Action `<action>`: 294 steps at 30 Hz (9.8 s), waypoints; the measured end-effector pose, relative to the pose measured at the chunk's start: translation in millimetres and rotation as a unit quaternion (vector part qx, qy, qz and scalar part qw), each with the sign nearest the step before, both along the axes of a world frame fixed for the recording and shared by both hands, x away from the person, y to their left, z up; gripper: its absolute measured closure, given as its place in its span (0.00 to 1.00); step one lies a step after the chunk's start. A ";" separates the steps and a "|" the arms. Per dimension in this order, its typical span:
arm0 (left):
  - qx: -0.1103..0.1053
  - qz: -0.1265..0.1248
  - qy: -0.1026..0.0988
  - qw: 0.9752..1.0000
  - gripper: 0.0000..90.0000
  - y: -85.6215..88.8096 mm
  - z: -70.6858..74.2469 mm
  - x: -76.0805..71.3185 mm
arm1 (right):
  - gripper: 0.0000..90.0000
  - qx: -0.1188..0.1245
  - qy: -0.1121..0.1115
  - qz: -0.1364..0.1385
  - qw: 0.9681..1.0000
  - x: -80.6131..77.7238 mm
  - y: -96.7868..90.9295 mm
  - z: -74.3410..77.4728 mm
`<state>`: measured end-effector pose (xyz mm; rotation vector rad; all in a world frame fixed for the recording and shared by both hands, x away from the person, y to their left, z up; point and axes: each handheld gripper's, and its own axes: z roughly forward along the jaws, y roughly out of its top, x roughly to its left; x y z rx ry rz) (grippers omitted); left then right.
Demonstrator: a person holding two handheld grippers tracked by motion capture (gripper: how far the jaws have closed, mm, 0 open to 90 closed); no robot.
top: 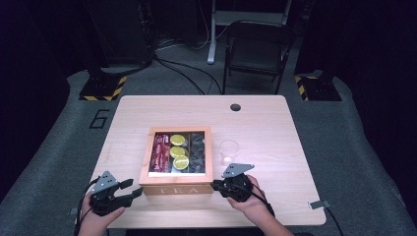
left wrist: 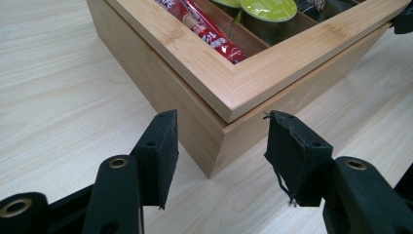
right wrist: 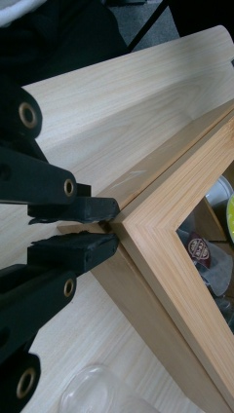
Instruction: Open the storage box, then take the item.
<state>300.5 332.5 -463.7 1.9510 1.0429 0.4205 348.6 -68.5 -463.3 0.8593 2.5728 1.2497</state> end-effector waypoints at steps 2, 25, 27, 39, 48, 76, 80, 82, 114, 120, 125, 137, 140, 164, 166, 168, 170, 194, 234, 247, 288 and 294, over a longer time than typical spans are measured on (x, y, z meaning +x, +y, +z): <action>0.000 -0.002 0.002 1.000 0.50 -0.5 1.0 0.6 | 0.91 -0.002 -0.002 0.003 1.000 0.4 0.1 3.0; 0.019 -0.015 -0.012 1.000 0.52 -15.6 35.5 24.9 | 0.90 0.028 0.000 -0.006 1.000 7.7 -2.6 42.1; 0.016 -0.018 -0.013 1.000 0.52 -14.9 42.1 27.2 | 0.89 0.032 -0.003 -0.013 0.999 8.4 -2.0 46.7; 0.005 -0.018 -0.013 1.000 0.52 -13.0 65.5 37.8 | 0.81 0.043 -0.025 -0.027 0.998 16.8 -0.7 66.2; 0.006 -0.019 -0.018 1.000 0.52 -12.2 77.0 44.2 | 0.71 0.047 -0.046 -0.030 0.997 22.6 1.1 75.3; 0.000 -0.012 -0.040 0.999 0.52 -12.8 107.6 63.7 | 0.64 0.048 -0.082 -0.052 0.994 43.1 10.0 102.1; 0.000 -0.014 -0.041 0.999 0.52 -12.4 111.8 67.3 | 0.64 0.052 -0.088 -0.056 0.993 47.1 11.2 106.7; 0.000 -0.012 -0.044 0.999 0.52 -12.8 114.1 69.5 | 0.64 0.053 -0.085 -0.060 0.993 47.4 11.7 108.0; -0.012 0.006 -0.077 0.997 0.58 -12.8 112.6 113.9 | 0.64 0.062 -0.106 -0.073 0.990 75.6 16.6 129.2; -0.009 0.014 -0.076 0.997 0.60 -13.3 107.6 120.5 | 0.64 0.061 -0.107 -0.072 0.990 78.4 16.4 131.2; -0.013 0.017 -0.081 0.996 0.60 -13.4 104.7 125.9 | 0.64 0.062 -0.105 -0.074 0.990 80.5 16.7 133.2; -0.007 0.022 -0.091 0.996 0.63 -14.0 101.0 133.7 | 0.64 0.064 -0.114 -0.074 0.989 87.6 17.4 136.5; -0.006 0.022 -0.089 0.996 0.63 -13.9 100.5 135.2 | 0.64 0.065 -0.109 -0.079 0.989 88.0 18.3 136.7; -0.020 0.034 -0.088 0.995 0.65 -13.2 99.7 146.7 | 0.59 0.053 -0.104 -0.089 0.989 94.3 15.2 113.5; -0.020 0.034 -0.085 0.996 0.65 -13.0 100.1 147.2 | 0.59 0.050 -0.102 -0.085 0.990 93.4 15.5 108.2; -0.020 0.034 -0.085 0.996 0.65 -13.1 100.4 147.7 | 0.58 0.052 -0.096 -0.085 0.990 92.4 16.1 103.7; -0.019 0.035 -0.083 0.996 0.65 -13.2 100.9 148.0 | 0.58 0.049 -0.090 -0.082 0.991 91.4 16.8 97.9; -0.020 0.039 -0.080 0.996 0.65 -13.9 102.1 149.7 | 0.56 0.026 -0.058 -0.044 0.997 70.1 28.7 47.8; -0.022 0.039 -0.075 0.996 0.65 -13.5 103.4 151.4 | 0.63 0.006 -0.022 -0.010 1.000 59.5 57.6 5.5; -0.021 0.039 -0.076 0.996 0.65 -13.5 103.5 151.4 | 0.77 -0.008 -0.016 -0.005 1.000 62.7 59.4 -0.1; -0.018 0.041 -0.075 0.996 0.65 -14.3 104.4 151.7 | 0.69 0.016 0.000 -0.009 1.000 64.7 56.6 15.9; -0.018 0.041 -0.075 0.996 0.65 -14.2 104.5 151.8 | 0.78 -0.005 0.003 -0.001 1.000 66.3 61.5 7.0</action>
